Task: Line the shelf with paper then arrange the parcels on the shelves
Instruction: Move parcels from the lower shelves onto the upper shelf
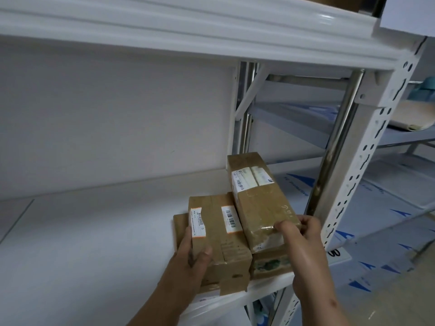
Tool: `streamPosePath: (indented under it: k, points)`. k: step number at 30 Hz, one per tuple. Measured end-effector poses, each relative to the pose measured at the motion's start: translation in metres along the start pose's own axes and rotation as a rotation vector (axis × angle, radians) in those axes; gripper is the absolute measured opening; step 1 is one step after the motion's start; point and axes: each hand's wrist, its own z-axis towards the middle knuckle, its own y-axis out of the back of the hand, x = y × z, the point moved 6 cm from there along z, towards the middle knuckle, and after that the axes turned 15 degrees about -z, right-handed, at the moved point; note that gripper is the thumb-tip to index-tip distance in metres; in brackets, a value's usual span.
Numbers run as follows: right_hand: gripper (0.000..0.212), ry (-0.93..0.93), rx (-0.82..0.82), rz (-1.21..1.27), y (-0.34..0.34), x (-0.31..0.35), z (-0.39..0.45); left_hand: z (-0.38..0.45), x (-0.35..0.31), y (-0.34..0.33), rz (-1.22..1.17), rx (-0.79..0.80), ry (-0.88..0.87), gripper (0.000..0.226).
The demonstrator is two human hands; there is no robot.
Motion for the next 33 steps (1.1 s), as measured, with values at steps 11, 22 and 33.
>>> streamPosePath:
  k: [11, 22, 33]
  points:
    - [0.036, -0.037, -0.062, 0.121, -0.017, 0.003, -0.006, -0.017, -0.017, 0.021, -0.179, -0.130, 0.030, 0.047]
    - [0.068, -0.177, 0.462, 0.826, -0.075, 0.027, -0.058, -0.070, -0.021, 0.080, -1.097, -0.131, 0.384, 0.055]
    - [0.092, 0.006, 0.780, 0.901, -0.160, 0.057, -0.176, -0.177, -0.038, 0.183, -1.061, -0.111, 0.180, 0.053]
